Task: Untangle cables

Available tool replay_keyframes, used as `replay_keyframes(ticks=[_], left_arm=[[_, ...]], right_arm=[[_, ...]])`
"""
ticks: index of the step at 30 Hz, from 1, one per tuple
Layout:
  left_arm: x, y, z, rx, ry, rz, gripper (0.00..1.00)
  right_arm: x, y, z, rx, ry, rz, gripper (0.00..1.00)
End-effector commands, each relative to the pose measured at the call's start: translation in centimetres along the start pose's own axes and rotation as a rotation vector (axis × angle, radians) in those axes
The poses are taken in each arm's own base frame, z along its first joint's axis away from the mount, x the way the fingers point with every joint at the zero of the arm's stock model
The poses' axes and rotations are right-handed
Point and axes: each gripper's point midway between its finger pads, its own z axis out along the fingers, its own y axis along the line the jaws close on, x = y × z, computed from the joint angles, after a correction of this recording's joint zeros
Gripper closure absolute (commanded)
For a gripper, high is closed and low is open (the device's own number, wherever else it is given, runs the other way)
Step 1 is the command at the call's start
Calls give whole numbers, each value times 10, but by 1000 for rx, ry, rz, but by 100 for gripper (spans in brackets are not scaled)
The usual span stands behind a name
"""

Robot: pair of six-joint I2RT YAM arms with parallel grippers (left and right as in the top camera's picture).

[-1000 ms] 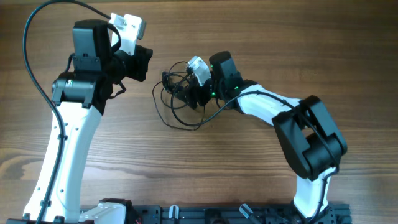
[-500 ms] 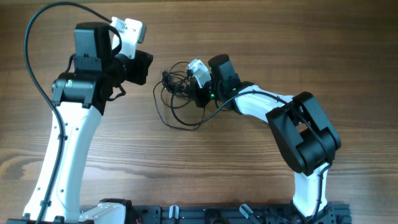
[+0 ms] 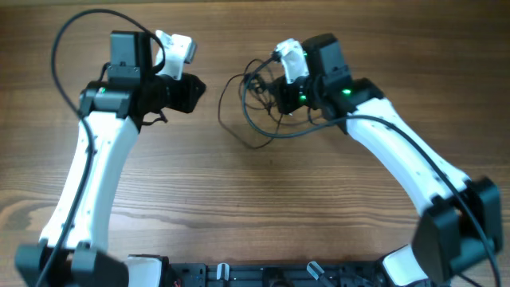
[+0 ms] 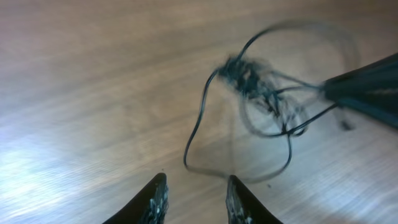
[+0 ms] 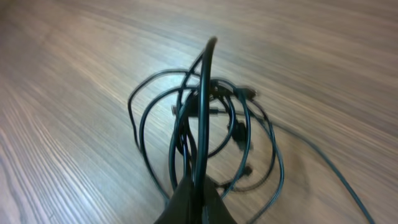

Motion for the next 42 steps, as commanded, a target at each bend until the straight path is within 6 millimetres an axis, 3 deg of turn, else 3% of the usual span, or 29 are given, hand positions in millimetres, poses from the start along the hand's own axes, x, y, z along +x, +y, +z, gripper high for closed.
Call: replay_keyframes(ticks=[1,3,8,14,17,24,27,30,42], left_arm=[[10,-28,35,199,70,-22,67],[16,-39,53,262,102,-4,67],[22,-96,92,501,114,121,66],[11,-134,105,575,46,237,61],[9,-137,105,578,35,249,62],[9,-127,111,512,41,248,96],[8,-123,113,490,41,249,96],[8,-107,120,392,51,248,96],[18,-107,119,395,92,229,96]], right_arm=[[-8,-9,-28,112,-20,-4,96],[-8,-7,-37,123,-24,-6,96],[-7,-5,-41,115,-20,0,96],[-2,-5,-41,116,0,11,96],[-2,-5,-41,116,-1,13,96],[-2,-5,-41,116,-1,13,96],[-2,-5,-41,117,-2,32,96],[-3,-5,-42,116,-6,31,96],[-19,1,-42,83,-70,36,96]])
